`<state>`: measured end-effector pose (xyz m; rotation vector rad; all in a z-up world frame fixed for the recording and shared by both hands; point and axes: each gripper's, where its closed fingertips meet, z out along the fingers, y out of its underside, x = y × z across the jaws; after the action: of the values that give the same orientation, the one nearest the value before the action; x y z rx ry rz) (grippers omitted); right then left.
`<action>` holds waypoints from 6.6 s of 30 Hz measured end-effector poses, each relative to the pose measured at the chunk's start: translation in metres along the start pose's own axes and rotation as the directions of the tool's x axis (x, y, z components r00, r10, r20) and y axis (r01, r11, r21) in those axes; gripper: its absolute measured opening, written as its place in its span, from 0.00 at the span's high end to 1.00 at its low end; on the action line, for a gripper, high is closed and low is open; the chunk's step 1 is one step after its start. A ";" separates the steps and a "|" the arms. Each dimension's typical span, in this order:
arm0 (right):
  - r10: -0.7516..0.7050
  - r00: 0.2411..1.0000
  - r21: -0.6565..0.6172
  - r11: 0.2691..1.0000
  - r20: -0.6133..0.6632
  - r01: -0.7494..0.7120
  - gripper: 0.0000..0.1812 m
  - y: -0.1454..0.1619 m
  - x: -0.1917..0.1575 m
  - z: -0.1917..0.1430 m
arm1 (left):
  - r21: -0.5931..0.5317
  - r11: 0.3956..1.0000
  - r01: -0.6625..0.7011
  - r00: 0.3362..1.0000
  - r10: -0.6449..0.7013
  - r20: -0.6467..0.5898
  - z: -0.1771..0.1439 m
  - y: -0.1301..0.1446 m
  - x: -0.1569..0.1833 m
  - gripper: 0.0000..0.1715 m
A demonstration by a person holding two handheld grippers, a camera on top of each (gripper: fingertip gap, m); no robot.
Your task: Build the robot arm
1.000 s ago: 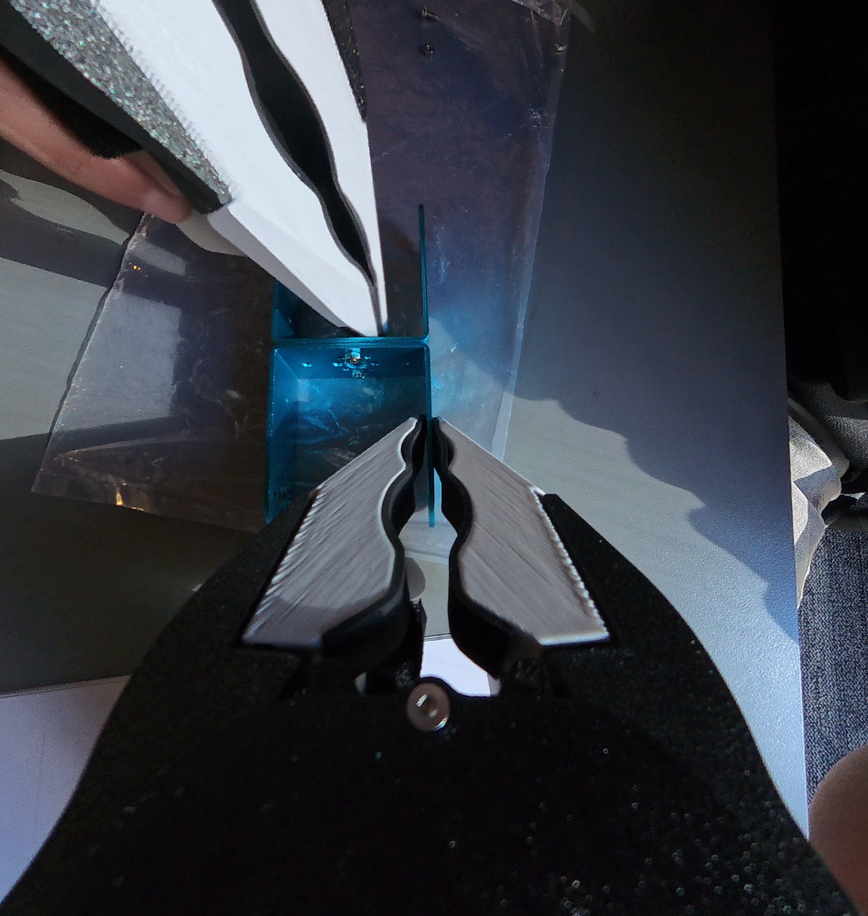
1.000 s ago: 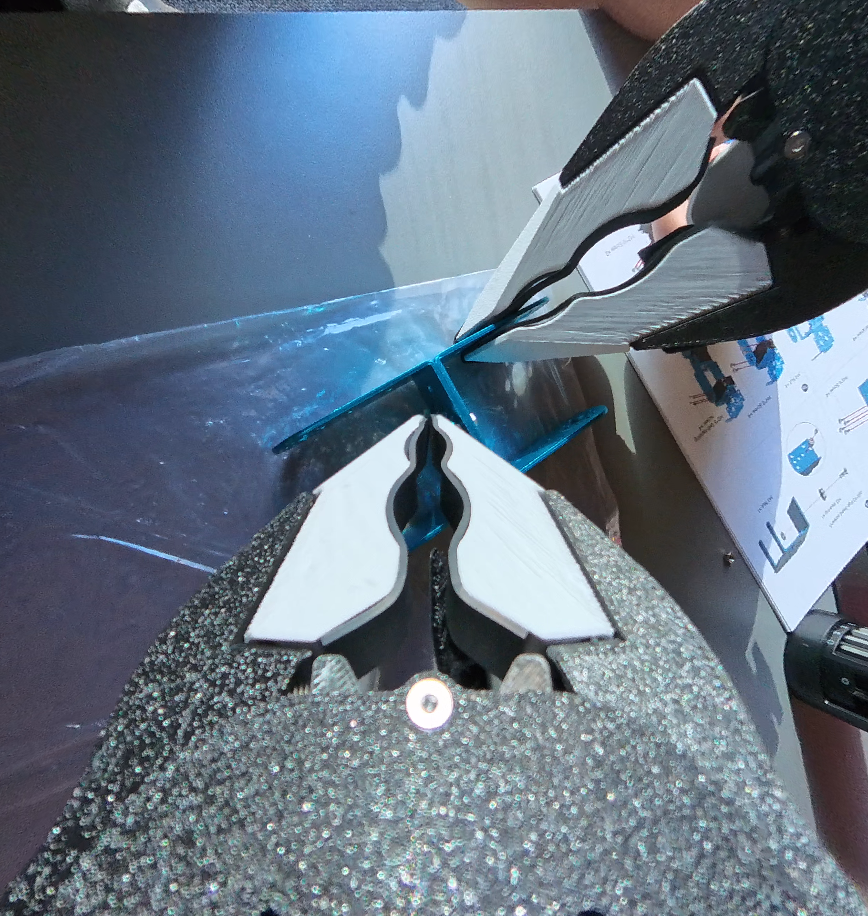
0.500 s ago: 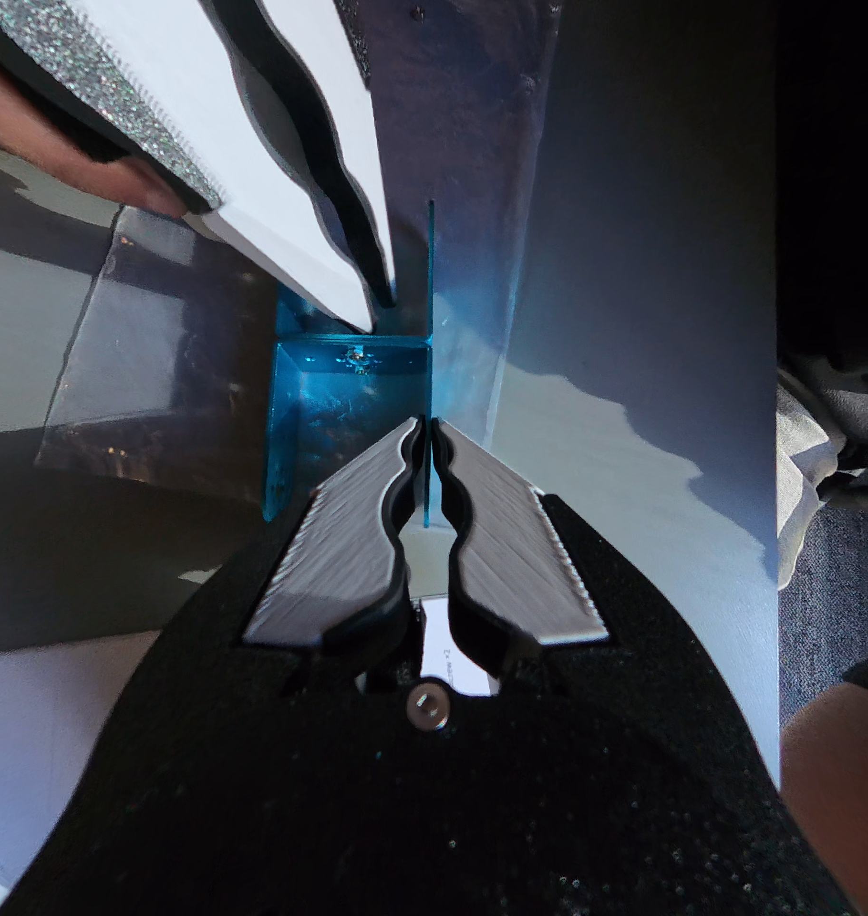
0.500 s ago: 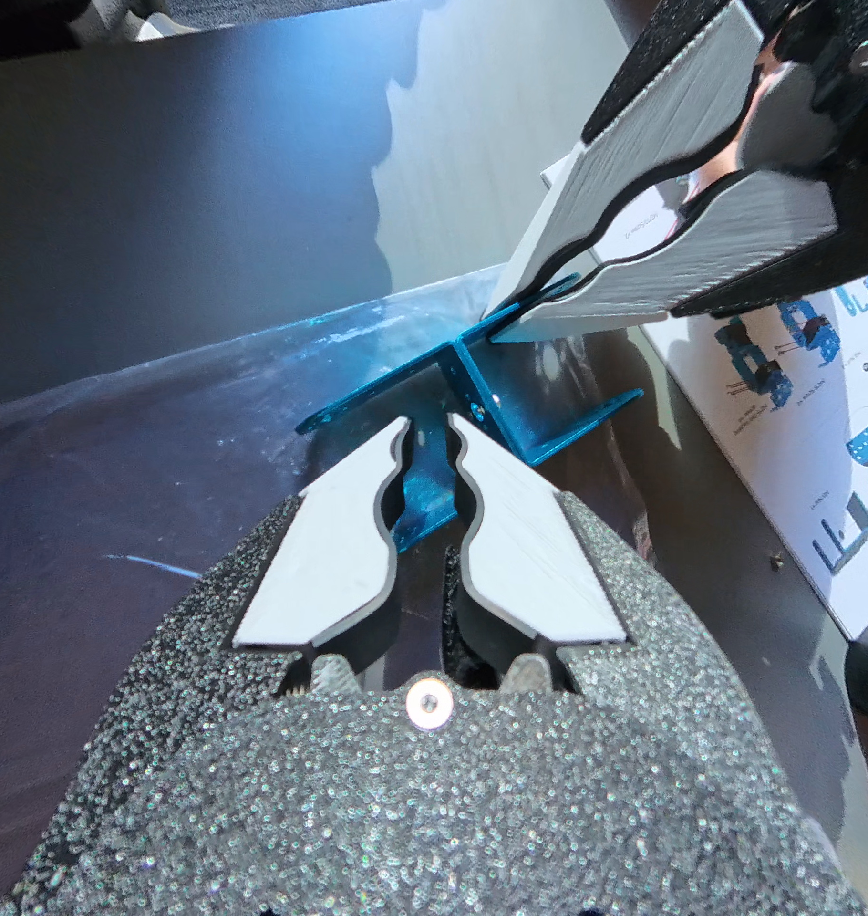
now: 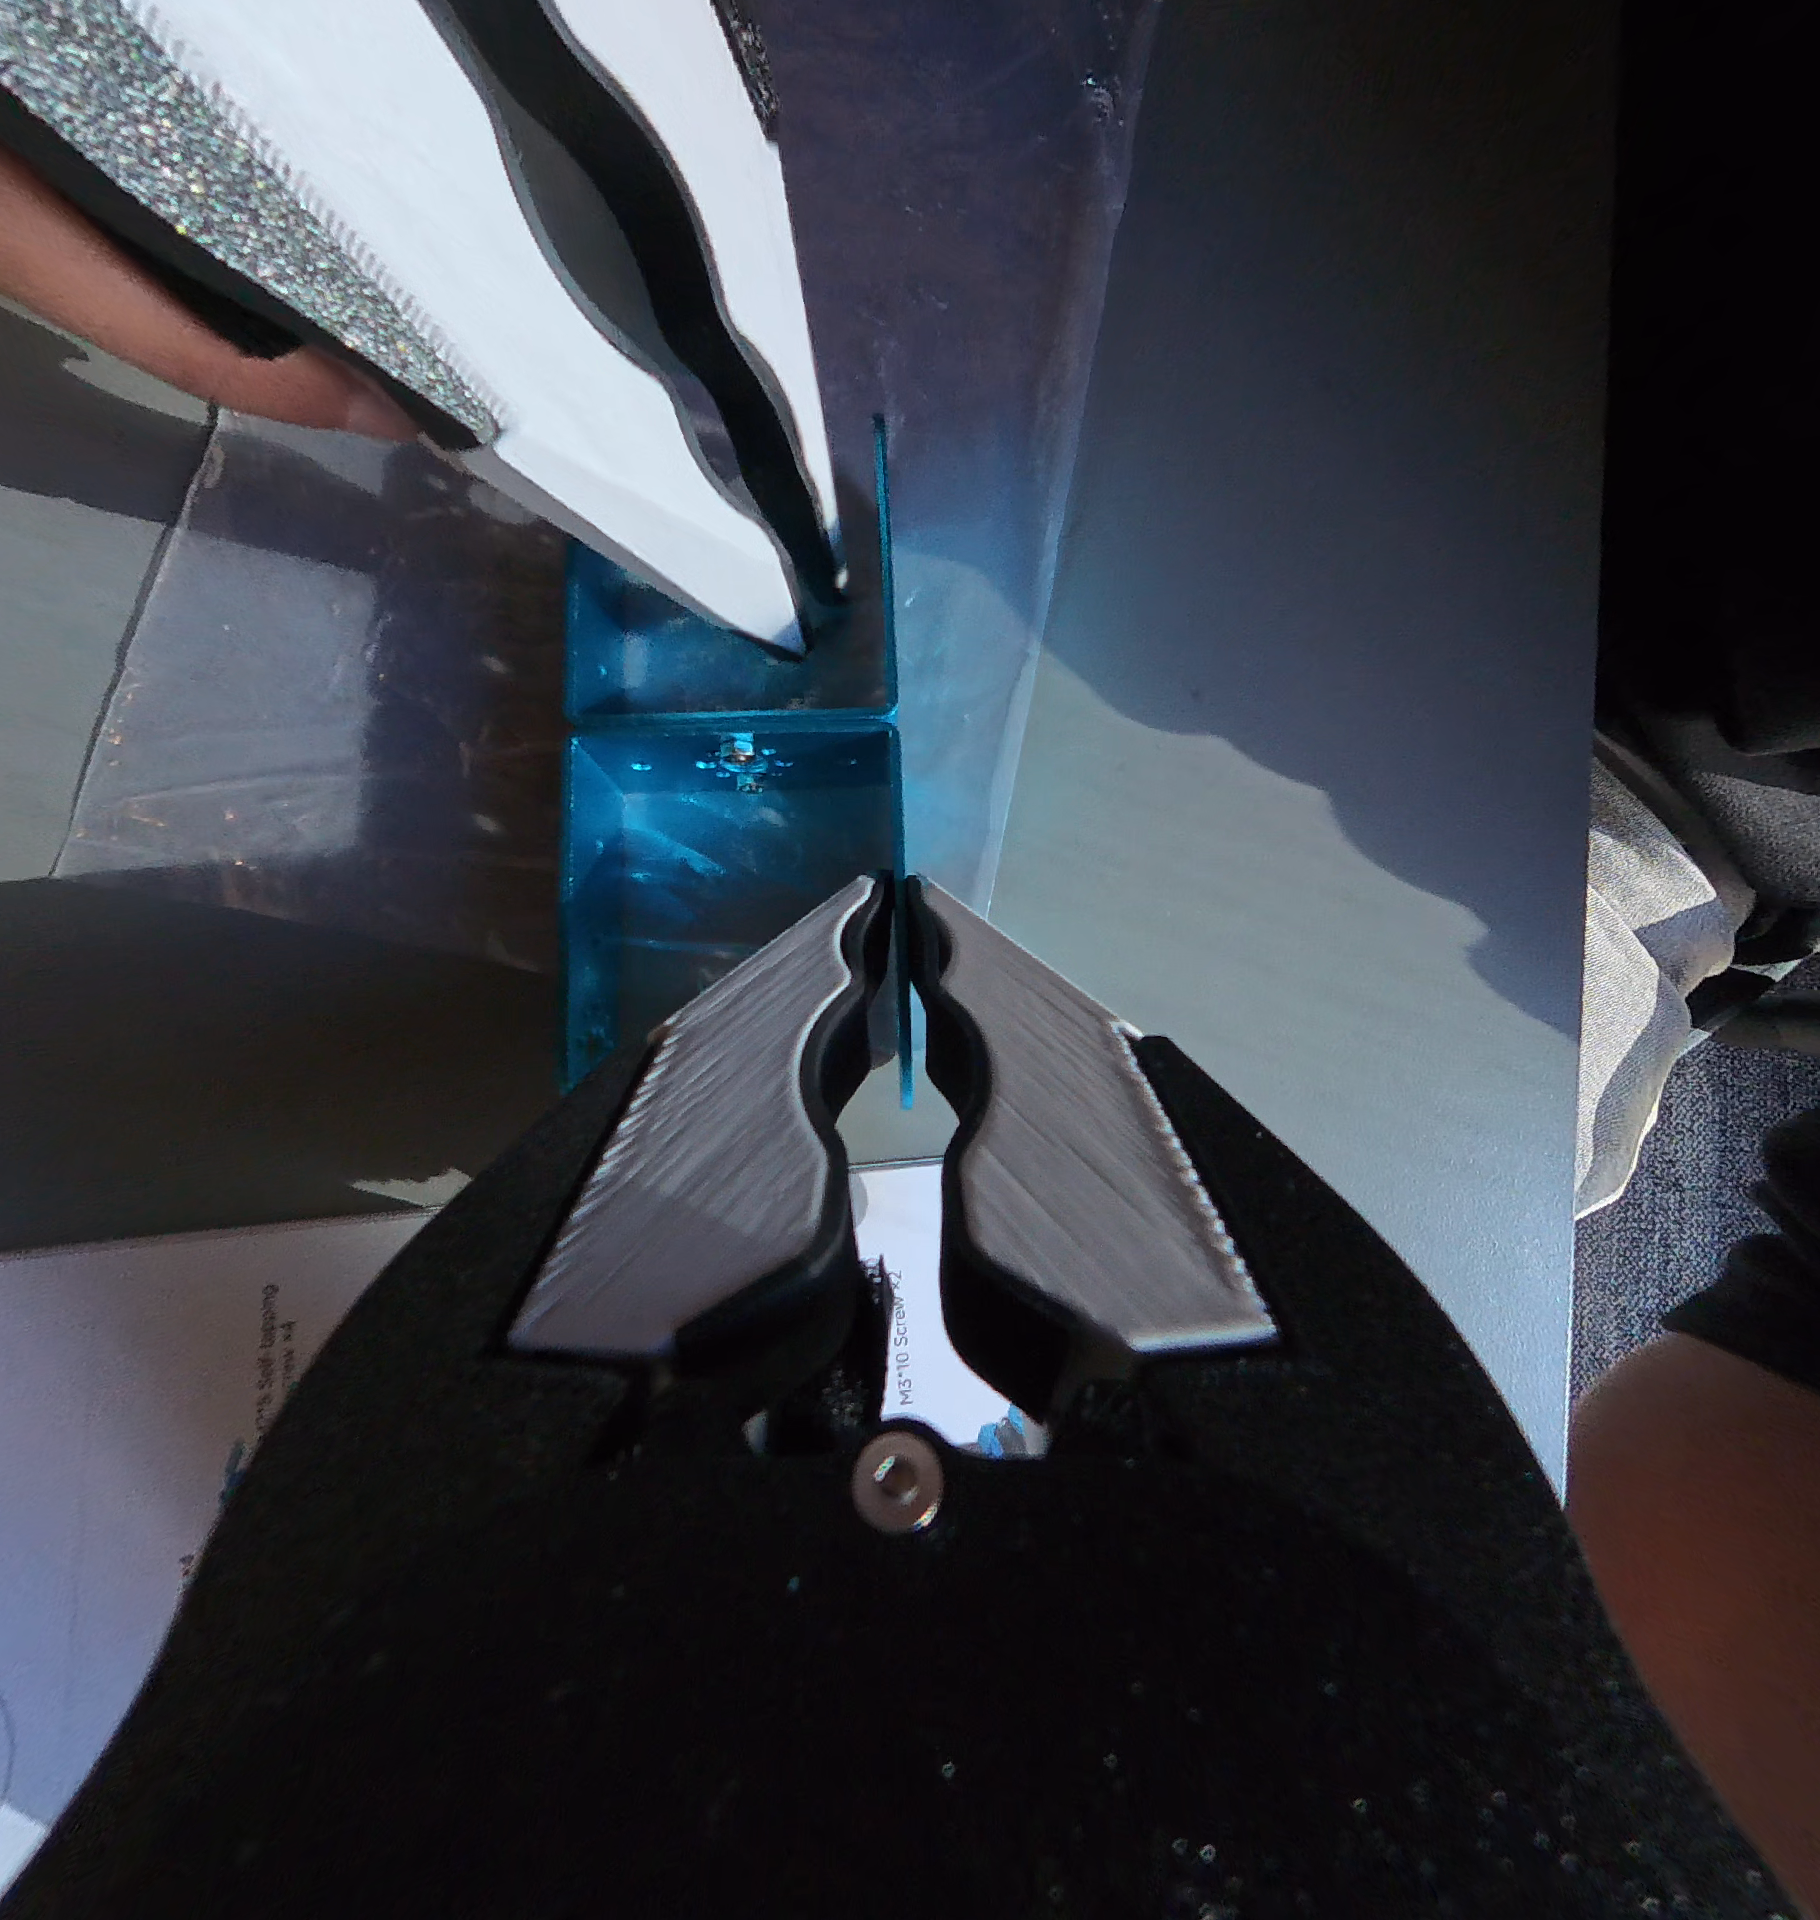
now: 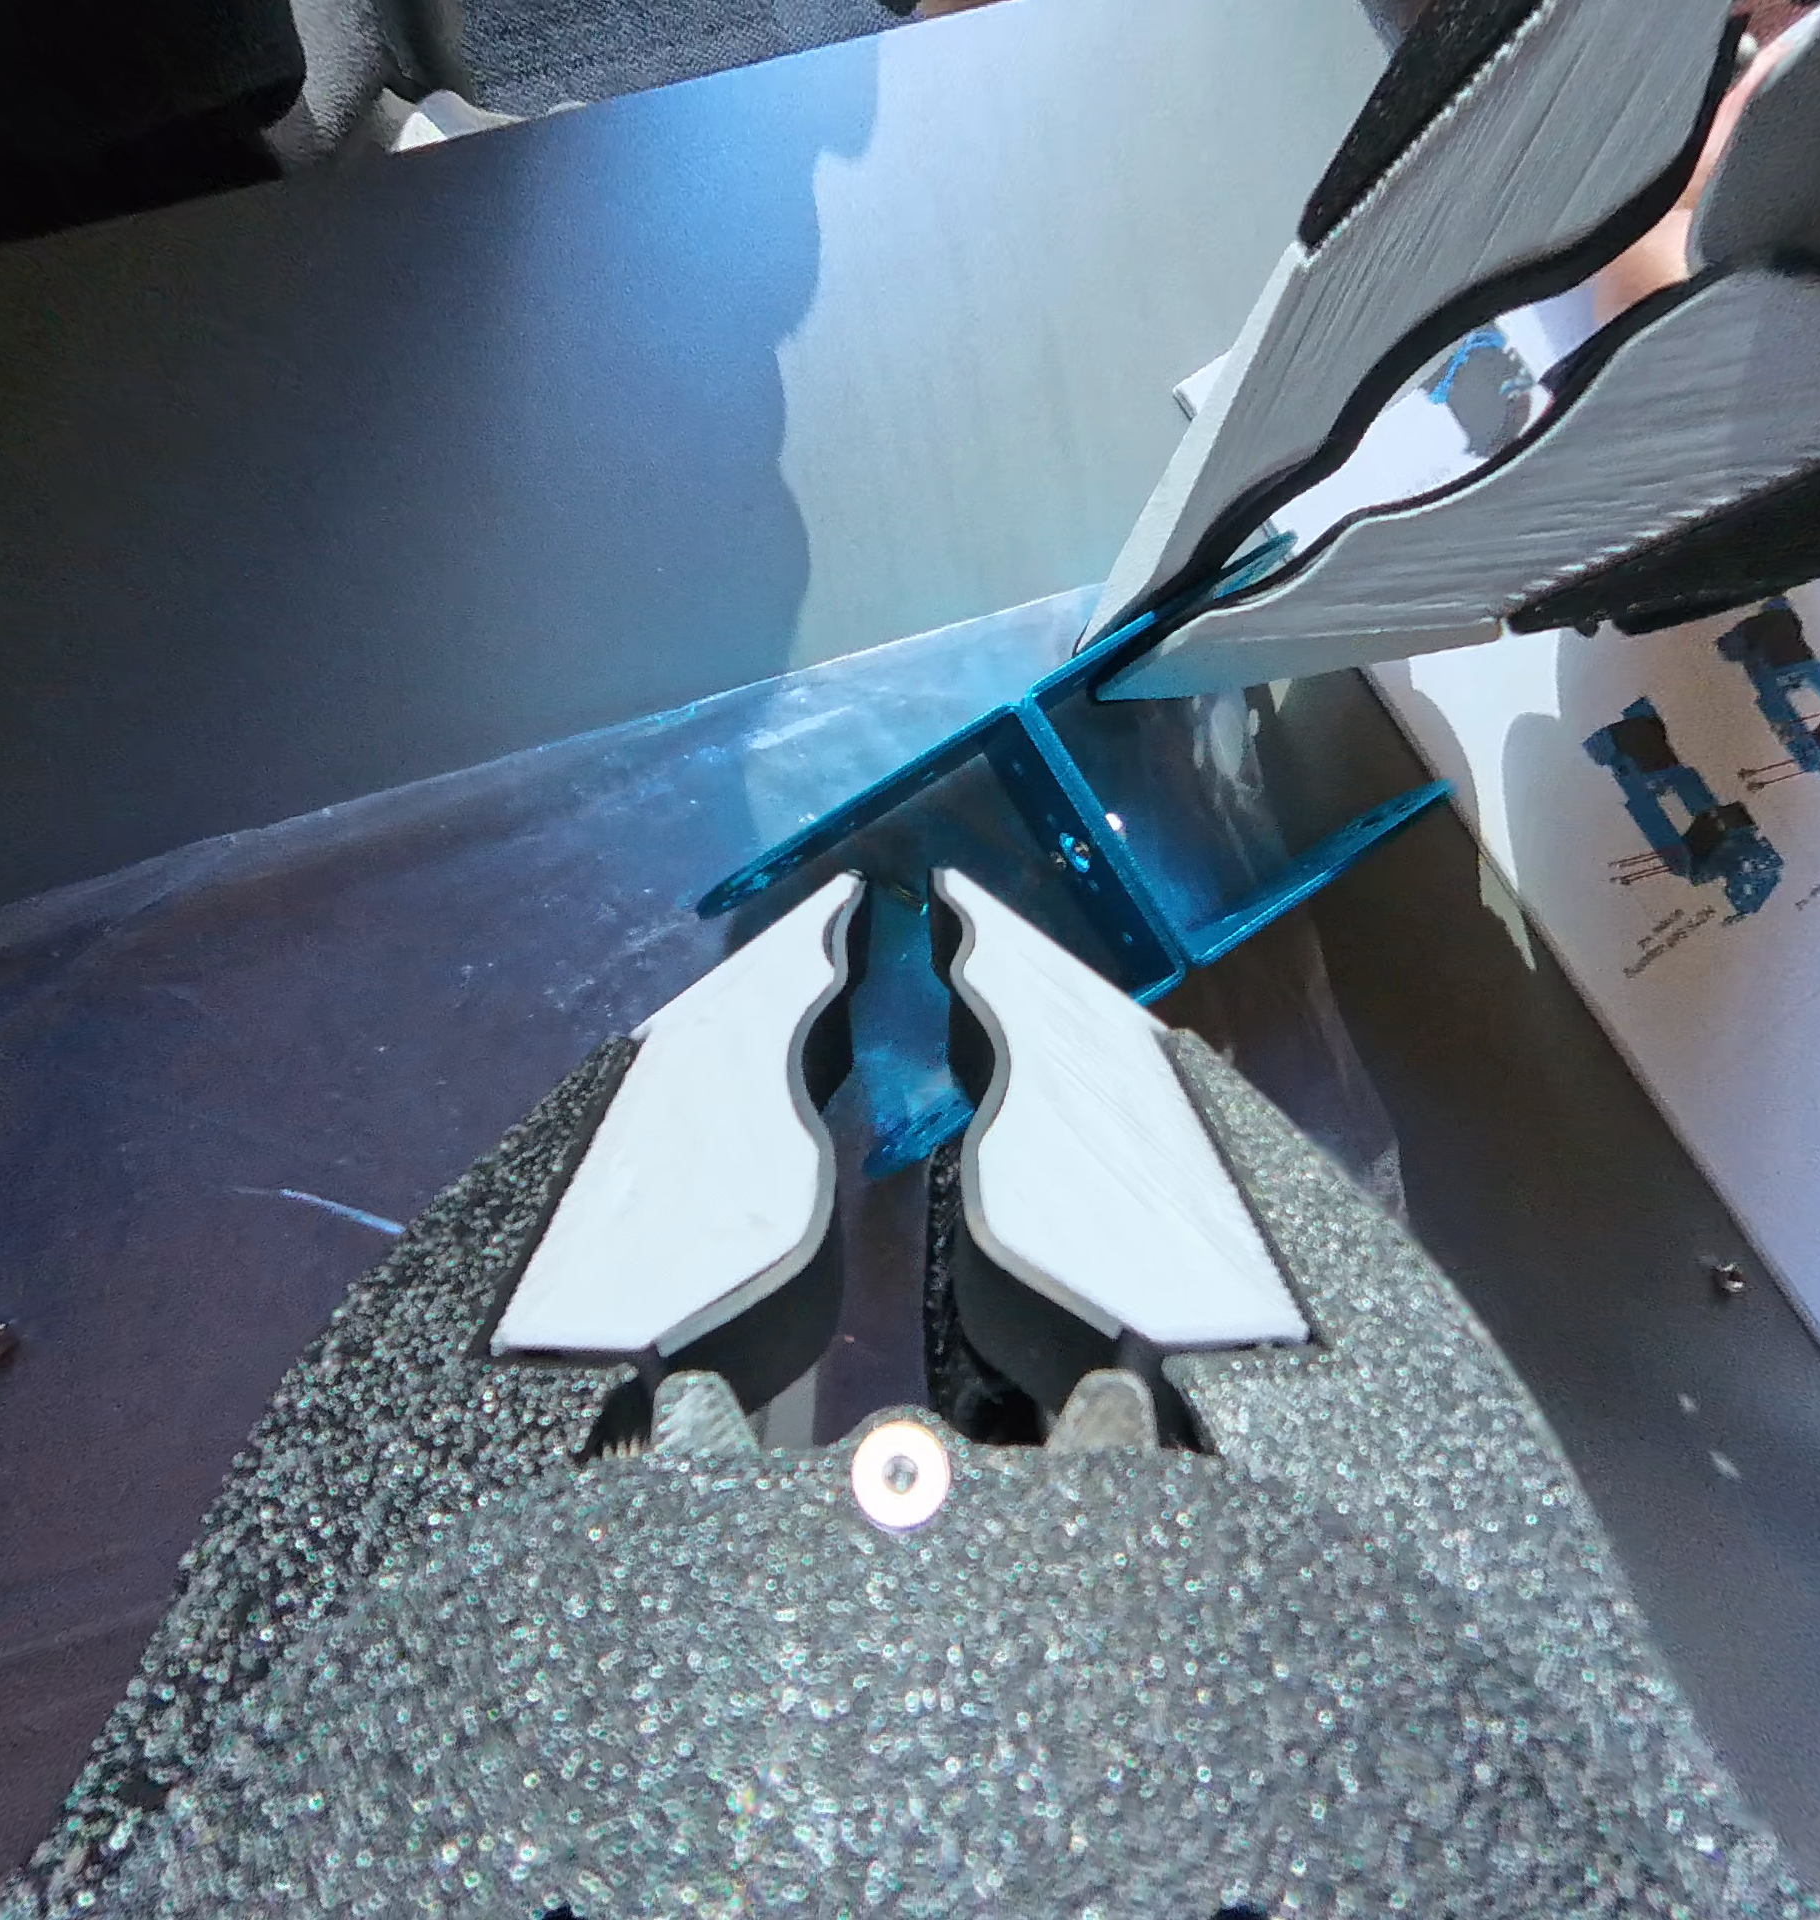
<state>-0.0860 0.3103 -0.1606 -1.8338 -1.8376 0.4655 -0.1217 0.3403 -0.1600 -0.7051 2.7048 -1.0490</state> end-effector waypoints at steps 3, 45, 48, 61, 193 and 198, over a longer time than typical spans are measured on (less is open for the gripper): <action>0.013 1.000 -0.005 1.000 0.021 -0.013 0.96 0.003 -0.004 -0.002 | 0.003 1.000 0.000 1.000 0.000 -0.001 0.001 -0.001 0.000 1.00; 0.200 0.968 0.063 0.979 -0.151 -0.193 0.99 -0.007 0.012 -0.013 | 0.015 1.000 -0.011 1.000 0.011 0.012 0.009 -0.010 -0.001 1.00; 0.288 0.944 0.079 0.957 -0.158 -0.279 0.99 -0.003 0.010 -0.012 | 0.016 1.000 -0.017 1.000 0.016 0.016 0.011 -0.012 -0.001 1.00; 0.446 0.885 0.165 0.891 -0.136 -0.423 0.99 0.002 0.001 -0.013 | 0.022 0.999 -0.033 0.999 0.032 0.034 0.021 -0.022 -0.002 0.99; 0.540 0.725 0.590 0.441 0.428 -0.676 1.00 -0.033 0.013 -0.142 | 0.458 0.826 -0.329 0.644 -0.158 0.748 -0.042 -0.129 -0.028 0.99; 0.685 0.728 0.480 0.649 -0.031 -0.591 0.90 0.051 0.037 -0.144 | 0.430 0.868 -0.250 0.610 -0.203 0.766 -0.044 -0.105 -0.040 0.99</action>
<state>0.0388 0.3338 -0.0673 -2.0560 -0.7784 0.8225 -0.0610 0.3187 -0.0578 -0.7748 1.5641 -1.0219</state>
